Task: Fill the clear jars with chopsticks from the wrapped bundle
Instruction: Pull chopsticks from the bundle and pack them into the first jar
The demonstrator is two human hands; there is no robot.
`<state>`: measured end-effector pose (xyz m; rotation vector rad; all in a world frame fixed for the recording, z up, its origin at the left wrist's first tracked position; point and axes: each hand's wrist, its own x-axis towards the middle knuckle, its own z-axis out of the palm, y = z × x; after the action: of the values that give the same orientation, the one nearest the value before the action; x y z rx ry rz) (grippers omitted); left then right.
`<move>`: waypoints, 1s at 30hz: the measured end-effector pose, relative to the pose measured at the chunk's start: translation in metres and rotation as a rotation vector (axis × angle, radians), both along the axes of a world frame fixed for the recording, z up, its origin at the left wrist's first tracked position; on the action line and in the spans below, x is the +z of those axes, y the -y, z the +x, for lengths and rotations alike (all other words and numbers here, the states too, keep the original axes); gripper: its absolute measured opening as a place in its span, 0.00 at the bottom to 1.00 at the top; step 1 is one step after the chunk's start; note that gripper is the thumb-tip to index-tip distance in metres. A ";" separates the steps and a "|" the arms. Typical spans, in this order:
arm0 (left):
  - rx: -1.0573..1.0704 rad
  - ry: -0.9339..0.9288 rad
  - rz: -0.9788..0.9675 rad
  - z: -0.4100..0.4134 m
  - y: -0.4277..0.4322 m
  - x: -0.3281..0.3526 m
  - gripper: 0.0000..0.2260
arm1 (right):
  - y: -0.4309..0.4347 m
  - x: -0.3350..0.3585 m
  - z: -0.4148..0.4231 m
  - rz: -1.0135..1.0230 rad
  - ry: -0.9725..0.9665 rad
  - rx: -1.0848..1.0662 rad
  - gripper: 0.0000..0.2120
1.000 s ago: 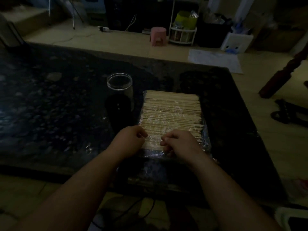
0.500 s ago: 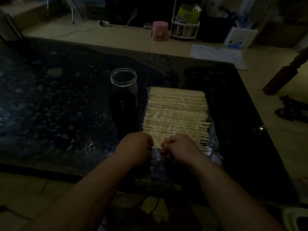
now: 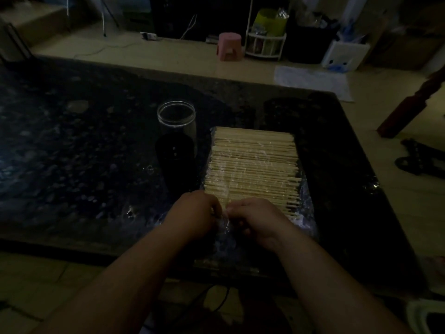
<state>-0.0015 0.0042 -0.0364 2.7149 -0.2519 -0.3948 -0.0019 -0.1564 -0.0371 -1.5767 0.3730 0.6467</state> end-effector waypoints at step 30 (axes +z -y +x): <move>-0.021 -0.117 0.076 -0.005 -0.003 0.020 0.08 | 0.052 0.019 -0.010 -0.587 0.503 0.131 0.08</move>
<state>-0.0062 0.0067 -0.0161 2.7532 -0.2380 -0.5785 -0.0124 -0.2084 -0.0177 -2.2665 0.0770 0.2172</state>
